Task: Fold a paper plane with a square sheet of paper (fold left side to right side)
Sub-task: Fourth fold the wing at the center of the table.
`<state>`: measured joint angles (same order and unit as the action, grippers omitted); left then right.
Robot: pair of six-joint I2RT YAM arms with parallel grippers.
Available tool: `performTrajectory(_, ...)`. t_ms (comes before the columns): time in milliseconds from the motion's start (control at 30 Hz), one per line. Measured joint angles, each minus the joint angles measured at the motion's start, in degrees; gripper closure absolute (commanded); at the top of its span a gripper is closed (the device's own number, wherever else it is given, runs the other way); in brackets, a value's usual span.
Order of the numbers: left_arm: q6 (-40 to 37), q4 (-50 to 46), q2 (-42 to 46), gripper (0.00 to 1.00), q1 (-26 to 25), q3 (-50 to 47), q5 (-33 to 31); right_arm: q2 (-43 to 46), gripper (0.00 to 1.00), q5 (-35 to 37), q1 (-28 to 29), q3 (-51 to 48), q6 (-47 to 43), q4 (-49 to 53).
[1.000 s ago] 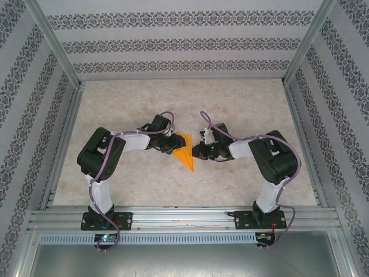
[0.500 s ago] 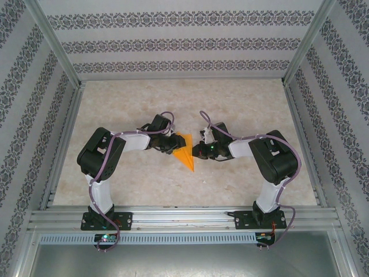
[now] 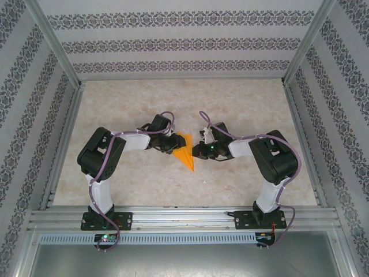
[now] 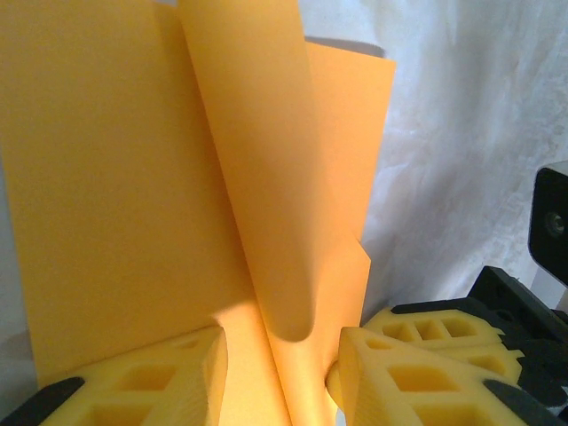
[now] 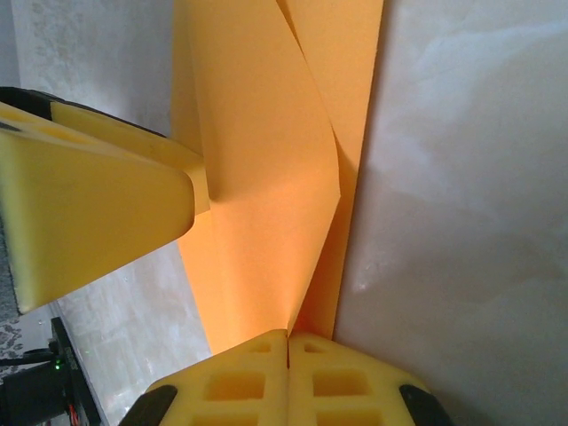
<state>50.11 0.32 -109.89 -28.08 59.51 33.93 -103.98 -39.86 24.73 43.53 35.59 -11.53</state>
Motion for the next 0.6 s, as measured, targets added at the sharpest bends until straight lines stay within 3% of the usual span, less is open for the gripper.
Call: performTrajectory(600,0.0,0.0,0.0,0.6,0.0,0.0,0.0,0.4,0.96,0.0,-0.2,0.3,0.0,0.8)
